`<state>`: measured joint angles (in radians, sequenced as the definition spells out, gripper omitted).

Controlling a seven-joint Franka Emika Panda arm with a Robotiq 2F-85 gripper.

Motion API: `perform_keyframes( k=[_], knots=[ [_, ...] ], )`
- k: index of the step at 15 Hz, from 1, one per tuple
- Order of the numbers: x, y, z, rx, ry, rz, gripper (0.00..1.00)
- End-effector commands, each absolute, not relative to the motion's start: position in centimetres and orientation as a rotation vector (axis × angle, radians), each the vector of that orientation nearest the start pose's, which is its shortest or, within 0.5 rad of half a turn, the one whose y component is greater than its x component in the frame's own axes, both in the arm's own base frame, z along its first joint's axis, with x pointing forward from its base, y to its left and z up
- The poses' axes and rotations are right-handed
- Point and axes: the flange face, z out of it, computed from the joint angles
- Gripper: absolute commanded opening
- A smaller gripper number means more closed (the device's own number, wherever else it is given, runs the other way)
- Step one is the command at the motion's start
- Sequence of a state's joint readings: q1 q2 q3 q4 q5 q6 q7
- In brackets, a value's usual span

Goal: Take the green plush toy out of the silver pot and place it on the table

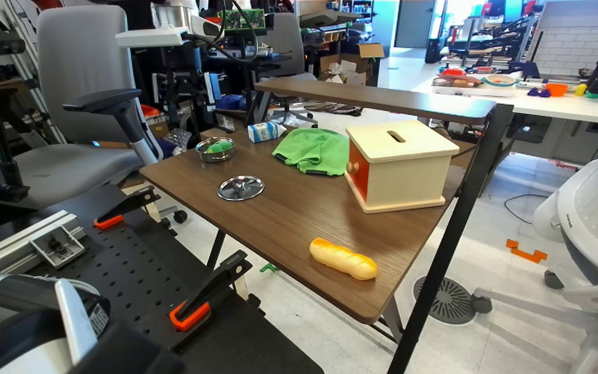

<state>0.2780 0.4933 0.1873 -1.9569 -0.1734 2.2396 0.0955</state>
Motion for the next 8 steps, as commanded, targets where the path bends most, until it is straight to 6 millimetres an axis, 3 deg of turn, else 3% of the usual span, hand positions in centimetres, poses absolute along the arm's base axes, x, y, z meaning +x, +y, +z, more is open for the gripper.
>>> perform_keyframes(
  k=[1,8],
  knots=[
    [56.1,28.0,19.5,-3.166,-0.687,0.246,1.00],
    [57.1,29.1,18.8,-3.183,-0.600,0.197,1.00]
  ],
)
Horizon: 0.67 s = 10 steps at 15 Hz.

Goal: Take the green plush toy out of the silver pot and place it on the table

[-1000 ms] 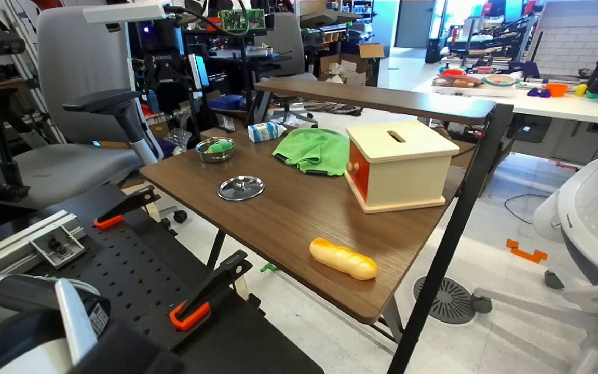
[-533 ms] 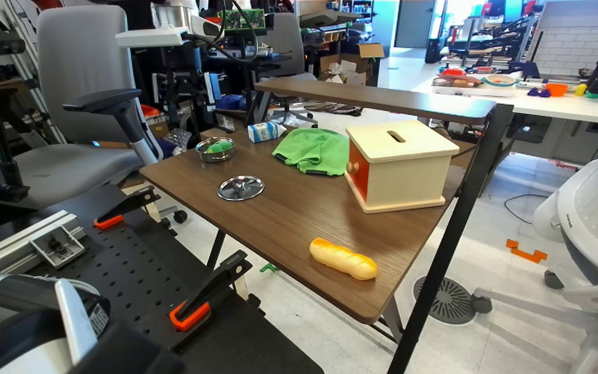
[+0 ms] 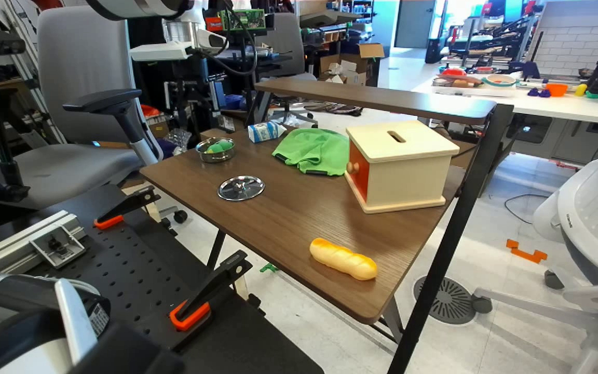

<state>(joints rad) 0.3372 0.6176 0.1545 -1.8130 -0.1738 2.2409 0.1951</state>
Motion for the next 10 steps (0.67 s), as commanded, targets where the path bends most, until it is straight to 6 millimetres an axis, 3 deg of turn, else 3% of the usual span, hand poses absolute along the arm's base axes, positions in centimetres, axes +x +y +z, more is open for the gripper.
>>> perform_keyframes(
  k=[1,10],
  knots=[
    [57.3,28.9,18.7,-3.188,-0.584,0.196,1.00],
    [57.9,28.1,16.3,-3.212,-0.522,0.235,1.00]
  ],
)
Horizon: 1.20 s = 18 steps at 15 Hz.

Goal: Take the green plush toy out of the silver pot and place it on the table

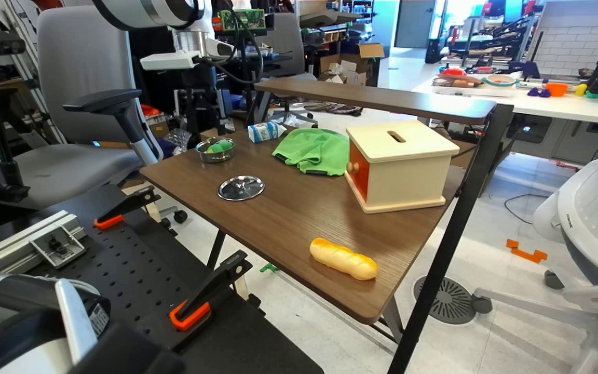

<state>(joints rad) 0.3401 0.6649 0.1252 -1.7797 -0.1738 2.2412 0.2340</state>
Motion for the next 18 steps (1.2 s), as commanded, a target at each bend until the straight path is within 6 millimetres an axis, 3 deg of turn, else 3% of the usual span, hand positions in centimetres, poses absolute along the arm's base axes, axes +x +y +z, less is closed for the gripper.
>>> perform_keyframes(
  k=[1,5,7,10,18],
  knots=[
    [58.0,28.2,16.1,-3.213,-0.519,0.237,1.00],
    [58.1,28.7,14.9,-3.214,-0.522,0.255,1.00],
    [58.1,28.9,14.4,-3.213,-0.524,0.262,0.94],
    [58.3,28.8,13.9,-3.210,-0.515,0.274,0.59],
    [59.2,28.4,14.2,-3.209,-0.499,0.257,0.01]
  ],
)
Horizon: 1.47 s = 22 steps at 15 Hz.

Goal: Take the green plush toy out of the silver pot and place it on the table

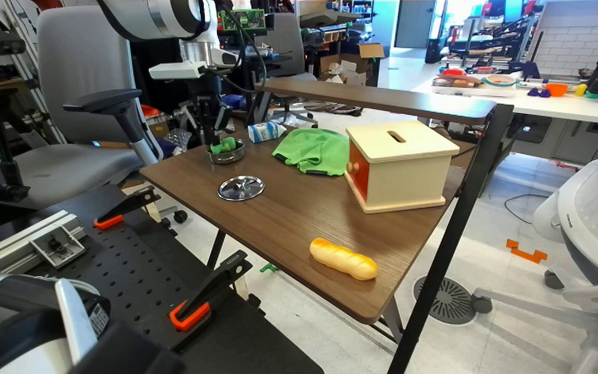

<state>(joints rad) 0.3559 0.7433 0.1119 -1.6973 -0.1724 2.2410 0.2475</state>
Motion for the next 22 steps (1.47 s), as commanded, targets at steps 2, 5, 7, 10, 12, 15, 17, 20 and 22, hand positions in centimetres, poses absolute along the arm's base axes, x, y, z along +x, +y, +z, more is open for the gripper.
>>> perform_keyframes(
  k=[2,5,7,10,12,15,17,20,22],
  knots=[
    [59.2,28.1,13.9,-3.211,-0.496,0.264,0.00],
    [59.1,27.8,13.4,-3.214,-0.493,0.282,0.00],
    [59.1,27.7,13.2,-3.213,-0.495,0.288,0.12],
    [59.2,27.6,13.3,-3.214,-0.490,0.282,0.42],
    [59.3,27.5,13.5,-3.216,-0.486,0.275,0.57],
    [59.3,27.4,13.3,-3.227,-0.491,0.274,0.26],
    [59.2,27.5,13.2,-3.225,-0.497,0.282,0.18],
    [59.1,27.5,13.0,-3.225,-0.503,0.285,0.00],
    [59.0,27.5,12.9,-3.224,-0.508,0.288,0.00]
  ],
)
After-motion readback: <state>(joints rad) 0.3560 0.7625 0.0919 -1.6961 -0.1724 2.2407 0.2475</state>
